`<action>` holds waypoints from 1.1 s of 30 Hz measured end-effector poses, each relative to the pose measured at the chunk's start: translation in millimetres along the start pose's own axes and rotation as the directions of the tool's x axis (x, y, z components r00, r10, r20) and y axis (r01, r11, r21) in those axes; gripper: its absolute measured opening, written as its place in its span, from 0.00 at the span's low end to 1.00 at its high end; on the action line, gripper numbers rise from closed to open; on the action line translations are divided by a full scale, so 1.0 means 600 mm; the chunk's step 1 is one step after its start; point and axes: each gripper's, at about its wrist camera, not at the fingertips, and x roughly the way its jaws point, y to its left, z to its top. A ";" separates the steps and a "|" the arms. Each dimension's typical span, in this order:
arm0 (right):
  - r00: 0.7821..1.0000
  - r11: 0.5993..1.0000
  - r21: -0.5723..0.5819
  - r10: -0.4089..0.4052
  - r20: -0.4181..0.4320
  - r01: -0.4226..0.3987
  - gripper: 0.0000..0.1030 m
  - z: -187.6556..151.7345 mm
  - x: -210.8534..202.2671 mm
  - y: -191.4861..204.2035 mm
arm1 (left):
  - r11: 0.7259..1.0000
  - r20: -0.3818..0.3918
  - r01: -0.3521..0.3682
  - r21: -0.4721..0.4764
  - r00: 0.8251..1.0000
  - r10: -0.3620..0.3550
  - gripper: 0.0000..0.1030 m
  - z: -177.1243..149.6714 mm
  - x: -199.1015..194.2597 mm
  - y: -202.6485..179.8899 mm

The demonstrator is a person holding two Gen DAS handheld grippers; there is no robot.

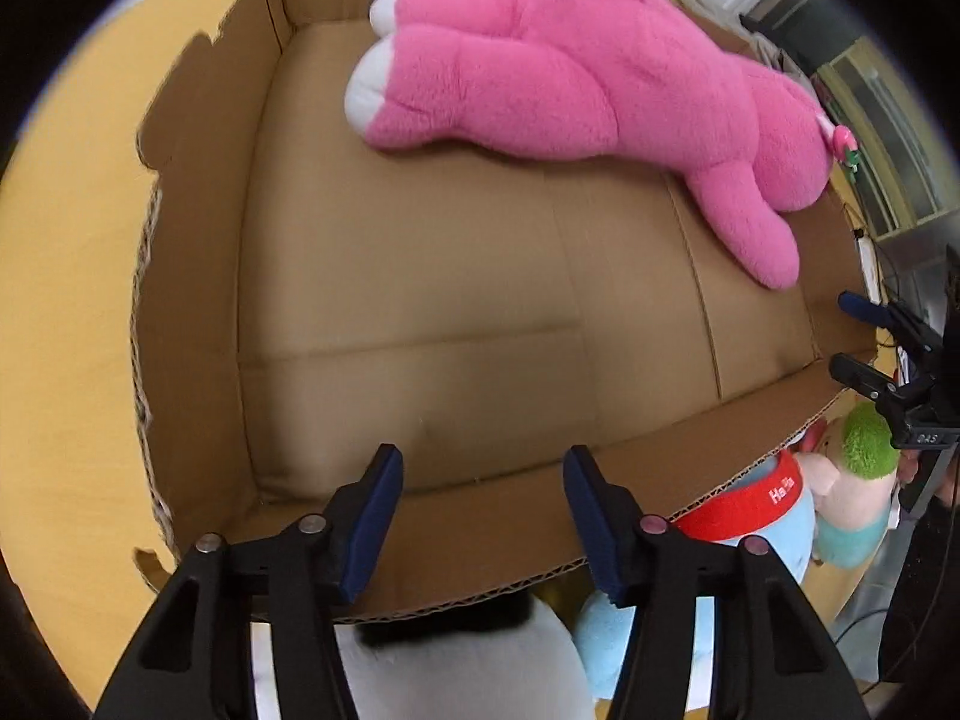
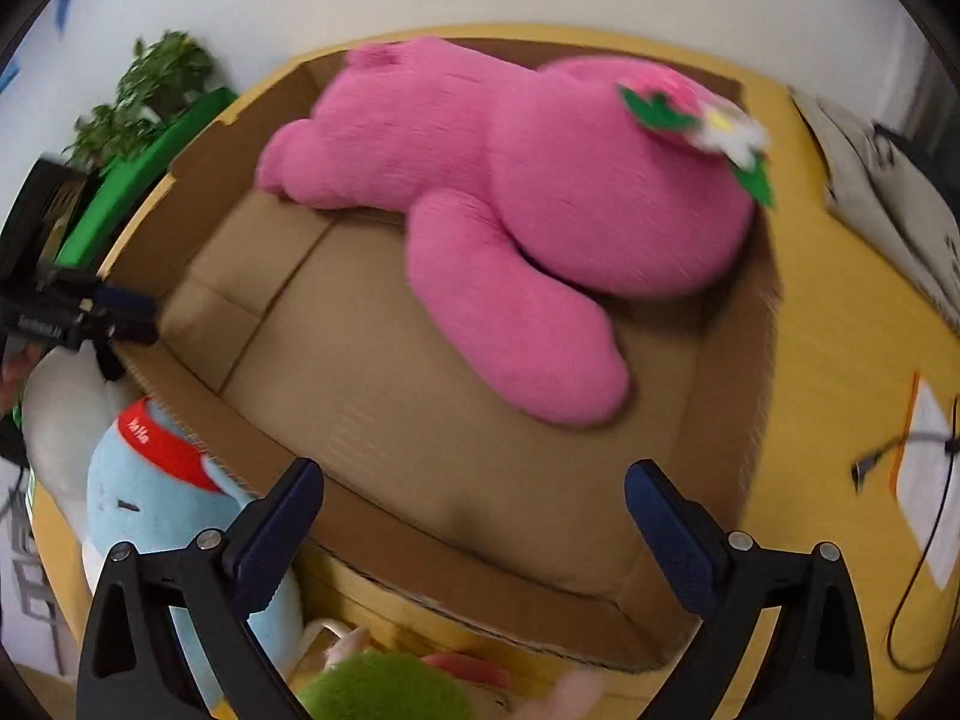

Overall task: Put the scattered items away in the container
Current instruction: 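Carry the pink bear into the cardboard box and open both grippers, then withdraw both grippers and move them toward the white panda and blue plush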

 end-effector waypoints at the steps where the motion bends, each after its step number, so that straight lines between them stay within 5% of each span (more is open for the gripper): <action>1: 1.000 1.000 -0.014 -0.003 -0.005 0.003 0.96 -0.005 -0.004 -0.001 | 1.000 -0.003 0.004 0.003 1.000 -0.004 0.53 -0.008 0.000 -0.004; 5: 0.998 0.997 -0.044 -0.057 0.009 0.057 0.96 -0.031 -0.026 0.005 | 1.000 0.025 0.008 0.010 1.000 -0.008 0.53 -0.043 0.000 -0.017; 7: 0.993 0.993 -0.047 -0.106 0.057 0.109 0.97 -0.041 -0.051 0.012 | 0.999 0.090 -0.053 0.003 0.995 0.052 0.53 -0.054 -0.016 -0.023; 10: 0.955 0.979 0.007 -0.198 0.223 0.201 1.00 -0.053 -0.131 0.028 | 0.984 0.264 -0.180 0.000 0.949 0.173 0.53 -0.073 -0.077 -0.054; 13: 0.895 0.981 0.081 -0.196 0.400 0.179 1.00 -0.082 -0.229 0.053 | 0.966 0.478 -0.259 0.005 0.849 0.225 0.66 -0.116 -0.156 -0.109; 14: 0.871 0.980 0.104 -0.197 0.450 0.167 1.00 -0.096 -0.255 0.065 | 0.962 0.546 -0.272 -0.001 0.806 0.228 0.81 -0.135 -0.179 -0.131; 15: 0.850 0.979 0.125 -0.202 0.487 0.161 1.00 -0.110 -0.275 0.078 | 0.960 0.613 -0.280 -0.012 0.757 0.229 0.83 -0.158 -0.201 -0.152; 18: 0.810 0.971 0.185 -0.228 0.541 0.150 1.00 -0.137 -0.296 0.114 | 0.961 0.737 -0.276 -0.024 0.645 0.204 0.83 -0.218 -0.239 -0.199; 21: 0.800 0.964 0.228 -0.243 0.549 0.137 1.00 -0.154 -0.294 0.138 | 0.967 0.782 -0.253 -0.023 0.598 0.175 0.83 -0.248 -0.239 -0.247; 23: 0.797 0.960 0.218 -0.270 0.541 0.177 1.00 -0.163 -0.288 0.159 | 0.975 0.794 -0.221 -0.023 0.589 0.152 0.83 -0.262 -0.234 -0.269; 28: 0.776 0.949 0.190 -0.315 0.546 0.251 1.00 -0.187 -0.303 0.188 | 0.989 0.763 -0.150 0.000 0.639 0.097 0.83 -0.283 -0.224 -0.283; 33: 0.777 0.947 0.175 -0.321 0.541 0.270 1.00 -0.202 -0.312 0.202 | 0.991 0.750 -0.136 -0.014 0.654 0.100 0.83 -0.302 -0.206 -0.292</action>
